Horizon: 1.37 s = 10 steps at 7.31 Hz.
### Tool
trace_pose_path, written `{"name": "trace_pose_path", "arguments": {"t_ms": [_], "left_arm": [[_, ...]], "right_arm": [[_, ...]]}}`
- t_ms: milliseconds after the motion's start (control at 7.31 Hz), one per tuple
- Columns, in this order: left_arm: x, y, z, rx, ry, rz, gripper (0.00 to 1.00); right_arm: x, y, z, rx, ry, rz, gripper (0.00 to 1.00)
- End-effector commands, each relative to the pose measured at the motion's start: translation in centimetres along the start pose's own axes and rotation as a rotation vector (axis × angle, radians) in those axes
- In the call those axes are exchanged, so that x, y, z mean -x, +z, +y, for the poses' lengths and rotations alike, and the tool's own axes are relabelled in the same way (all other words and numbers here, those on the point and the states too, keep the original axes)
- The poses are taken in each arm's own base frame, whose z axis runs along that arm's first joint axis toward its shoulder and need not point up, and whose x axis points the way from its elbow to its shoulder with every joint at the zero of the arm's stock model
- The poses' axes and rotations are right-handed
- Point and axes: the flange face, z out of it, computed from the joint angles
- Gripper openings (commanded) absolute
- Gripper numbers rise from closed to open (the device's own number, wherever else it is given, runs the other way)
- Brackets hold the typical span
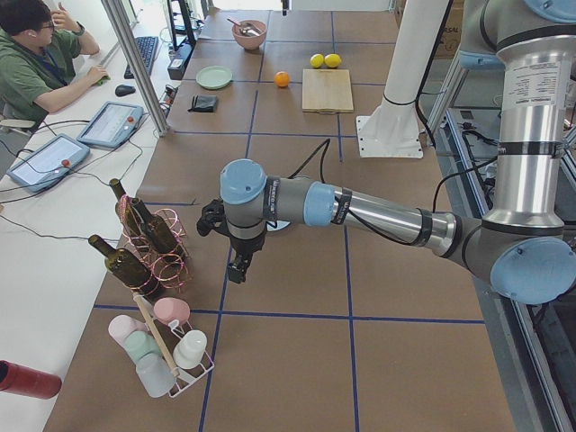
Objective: Pick orange to plate
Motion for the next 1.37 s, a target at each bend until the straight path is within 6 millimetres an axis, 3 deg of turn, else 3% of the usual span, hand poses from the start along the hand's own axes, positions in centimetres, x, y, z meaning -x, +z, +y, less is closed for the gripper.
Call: {"name": "trace_pose_path", "arguments": {"t_ms": [0,137,274,410,547,684,821,957,1231], "left_arm": [[-1.8,-2.4,-3.8,-0.197,0.204,-0.051,1.00],[-2.4,-3.1,-3.9,-0.298,0.284,-0.075,1.00],[-2.3,-3.1,-4.0,-0.318,0.200,-0.062,1.00],[-3.1,-3.3,-3.9,-0.329,0.226,-0.028,1.00],[-5.0,-1.3,-2.7,-0.324,0.279,0.083,1.00],[-7.9,2.8,-2.1,-0.247,0.235,0.182,1.00],[-9.1,4.1,-2.9,-0.269,0.118,0.108,1.00],[-12.5,7.6,-3.3,-0.283,-0.017,0.084,0.97],[-17.4,13.3,-3.2,-0.287,-0.232,0.103,0.63]], "right_arm": [[2.3,-1.2,-2.2,-0.047,-0.022,0.001,1.00],[1.7,-0.7,-0.7,-0.129,-0.094,-0.009,1.00],[0.8,0.2,0.1,-0.157,-0.088,-0.018,1.00],[0.9,0.0,0.1,-0.164,-0.043,-0.027,1.00],[1.7,-0.8,-0.3,-0.184,-0.063,-0.026,1.00],[1.6,-0.6,-0.1,-0.180,-0.060,-0.024,1.00],[1.3,-0.4,0.1,-0.175,-0.057,-0.021,1.00],[1.2,-0.4,0.2,-0.174,-0.051,-0.021,1.00],[1.0,0.0,0.4,-0.167,-0.046,-0.020,1.00]]}}
